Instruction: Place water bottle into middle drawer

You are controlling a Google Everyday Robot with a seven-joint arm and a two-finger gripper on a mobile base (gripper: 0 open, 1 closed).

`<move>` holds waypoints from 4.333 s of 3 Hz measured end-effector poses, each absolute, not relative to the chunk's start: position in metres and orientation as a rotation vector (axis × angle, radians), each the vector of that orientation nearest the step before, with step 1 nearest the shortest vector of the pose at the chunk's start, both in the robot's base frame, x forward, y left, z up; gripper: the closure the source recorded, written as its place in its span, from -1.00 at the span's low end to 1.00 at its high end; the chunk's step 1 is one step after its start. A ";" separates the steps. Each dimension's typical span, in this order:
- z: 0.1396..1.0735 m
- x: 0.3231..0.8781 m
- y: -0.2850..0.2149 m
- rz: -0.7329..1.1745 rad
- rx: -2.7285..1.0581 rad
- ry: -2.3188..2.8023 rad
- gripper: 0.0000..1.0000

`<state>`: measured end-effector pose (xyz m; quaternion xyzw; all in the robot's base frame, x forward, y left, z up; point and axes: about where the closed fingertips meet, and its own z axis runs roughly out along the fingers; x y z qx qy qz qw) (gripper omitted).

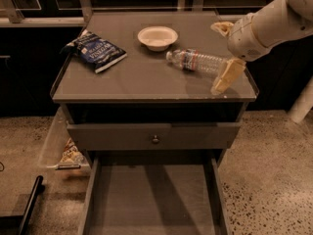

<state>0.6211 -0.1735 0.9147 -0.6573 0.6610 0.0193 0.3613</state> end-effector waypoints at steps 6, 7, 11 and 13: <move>0.863 0.711 -0.159 0.293 -1.554 1.991 -1.00; 0.855 0.714 -0.159 0.321 -1.542 2.010 -1.00; 0.854 0.714 -0.159 0.322 -1.542 2.010 0.50; 0.854 0.714 -0.158 0.322 -1.542 2.010 1.00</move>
Offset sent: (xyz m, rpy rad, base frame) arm 0.0813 0.0145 -0.0097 0.0493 0.1566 -0.0768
